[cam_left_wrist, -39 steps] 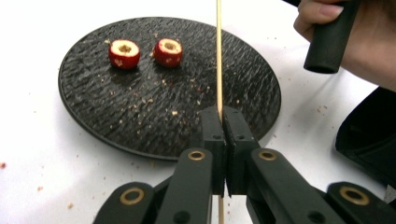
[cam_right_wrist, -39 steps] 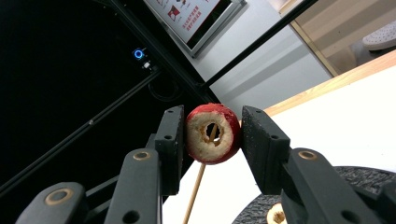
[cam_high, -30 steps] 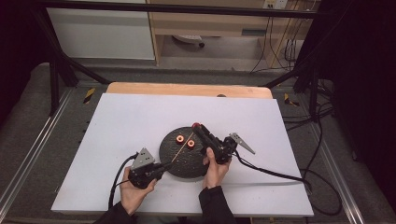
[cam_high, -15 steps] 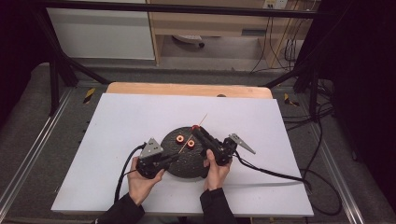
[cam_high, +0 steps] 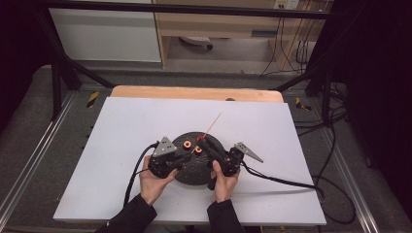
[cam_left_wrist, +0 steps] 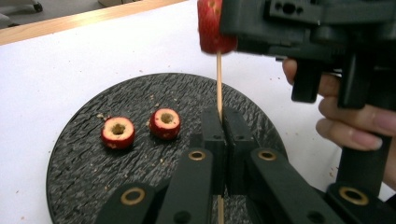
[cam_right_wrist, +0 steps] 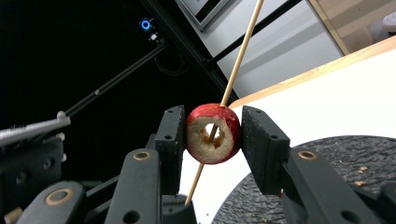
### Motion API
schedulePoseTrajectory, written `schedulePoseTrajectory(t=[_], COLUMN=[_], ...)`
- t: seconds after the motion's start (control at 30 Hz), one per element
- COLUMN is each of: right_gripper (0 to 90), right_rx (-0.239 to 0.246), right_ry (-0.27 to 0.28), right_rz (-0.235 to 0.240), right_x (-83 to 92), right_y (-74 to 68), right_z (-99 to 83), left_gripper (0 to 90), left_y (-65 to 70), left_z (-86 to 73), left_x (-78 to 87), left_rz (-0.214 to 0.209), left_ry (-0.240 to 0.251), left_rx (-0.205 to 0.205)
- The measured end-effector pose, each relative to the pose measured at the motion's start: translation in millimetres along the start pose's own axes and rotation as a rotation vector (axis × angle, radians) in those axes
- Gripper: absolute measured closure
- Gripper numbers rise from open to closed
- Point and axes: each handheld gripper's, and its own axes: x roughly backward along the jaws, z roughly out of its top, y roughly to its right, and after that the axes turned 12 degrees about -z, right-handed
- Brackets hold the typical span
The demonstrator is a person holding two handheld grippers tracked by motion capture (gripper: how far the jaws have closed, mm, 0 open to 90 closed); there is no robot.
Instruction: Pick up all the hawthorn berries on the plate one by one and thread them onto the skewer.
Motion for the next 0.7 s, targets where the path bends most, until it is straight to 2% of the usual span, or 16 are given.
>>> schedulePoseTrajectory(t=[0.2, 0.47, 0.5, 0.6, 0.63, 0.67, 0.7], right_gripper=[61.2, 60.2, 55.2, 51.4, 44.8, 44.8, 39.4], right_rx=[0.019, 0.034, 0.04, 0.057, 0.081, 0.081, 0.093], right_ry=[-0.016, -0.035, -0.044, -0.059, -0.07, -0.07, -0.102], right_rz=[-0.004, -0.008, -0.015, -0.019, -0.03, -0.03, -0.032], right_x=[1.8, 4.1, 4.6, 5.3, 6.6, 6.6, 7.7], right_y=[0.2, -0.8, -0.9, -0.8, -0.9, -0.9, 0.2], right_z=[-5.6, -5.8, -4.6, -3.0, -1.2, -1.2, 1.7], left_gripper=[88.7, 88.7, 88.7, 88.7, 88.7, 88.7, 88.7], left_y=[0.0, -0.8, -1.1, -2.4, -2.8, -3.3, -4.1], left_z=[3.4, 3.1, 3.1, 2.2, 1.4, 0.3, -0.9], left_x=[-6.4, -5.5, -4.9, -2.0, -0.6, 1.2, 3.1], left_rz=[0.004, -0.011, -0.01, -0.014, -0.015, -0.013, -0.012], left_ry=[0.01, 0.008, 0.009, 0.01, 0.008, 0.007, 0.005], left_rx=[-0.002, -0.006, -0.008, -0.009, -0.008, -0.01, -0.01])
